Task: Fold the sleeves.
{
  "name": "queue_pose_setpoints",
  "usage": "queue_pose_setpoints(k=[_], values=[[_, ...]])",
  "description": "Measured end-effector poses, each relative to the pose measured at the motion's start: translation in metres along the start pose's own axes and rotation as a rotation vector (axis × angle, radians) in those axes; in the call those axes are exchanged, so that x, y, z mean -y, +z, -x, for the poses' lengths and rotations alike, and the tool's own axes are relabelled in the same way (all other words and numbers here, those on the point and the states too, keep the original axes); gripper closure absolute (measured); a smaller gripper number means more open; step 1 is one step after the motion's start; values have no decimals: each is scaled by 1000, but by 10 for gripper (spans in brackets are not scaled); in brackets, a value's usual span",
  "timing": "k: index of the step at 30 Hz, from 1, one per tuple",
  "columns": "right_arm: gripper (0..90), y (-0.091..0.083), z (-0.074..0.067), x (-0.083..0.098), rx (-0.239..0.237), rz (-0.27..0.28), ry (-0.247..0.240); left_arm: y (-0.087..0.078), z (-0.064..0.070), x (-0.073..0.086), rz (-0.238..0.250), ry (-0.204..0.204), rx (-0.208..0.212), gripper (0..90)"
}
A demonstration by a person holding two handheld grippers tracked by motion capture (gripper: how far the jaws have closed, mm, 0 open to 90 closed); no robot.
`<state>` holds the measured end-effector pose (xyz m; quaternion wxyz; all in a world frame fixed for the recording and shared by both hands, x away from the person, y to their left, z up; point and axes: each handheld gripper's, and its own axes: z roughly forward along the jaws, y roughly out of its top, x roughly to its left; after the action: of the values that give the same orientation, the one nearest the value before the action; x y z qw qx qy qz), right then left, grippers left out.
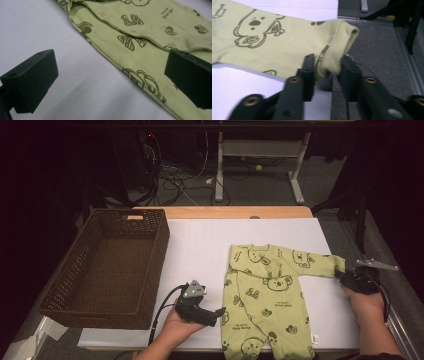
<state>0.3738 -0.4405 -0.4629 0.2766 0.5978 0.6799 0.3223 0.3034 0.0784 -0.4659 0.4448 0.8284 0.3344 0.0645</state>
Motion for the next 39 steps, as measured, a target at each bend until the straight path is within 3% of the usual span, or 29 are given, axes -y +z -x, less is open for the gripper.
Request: queue_pose_setpoints(k=[4, 14, 23, 28, 39], values=[[779, -8, -6, -5, 4, 31, -36, 0, 1, 0, -2, 3, 4, 0], [781, -42, -30, -8, 15, 111, -100, 2, 1, -2, 4, 5, 14, 0], [779, -59, -57, -21, -7, 160, -171, 2, 2, -3, 7, 6, 19, 0], [779, -57, -78, -33, -27, 181, -223, 2, 2, -3, 8, 14, 23, 0], [780, -34, -139, -59, -97, 183, -329, 1, 3, -3, 3, 24, 28, 0]])
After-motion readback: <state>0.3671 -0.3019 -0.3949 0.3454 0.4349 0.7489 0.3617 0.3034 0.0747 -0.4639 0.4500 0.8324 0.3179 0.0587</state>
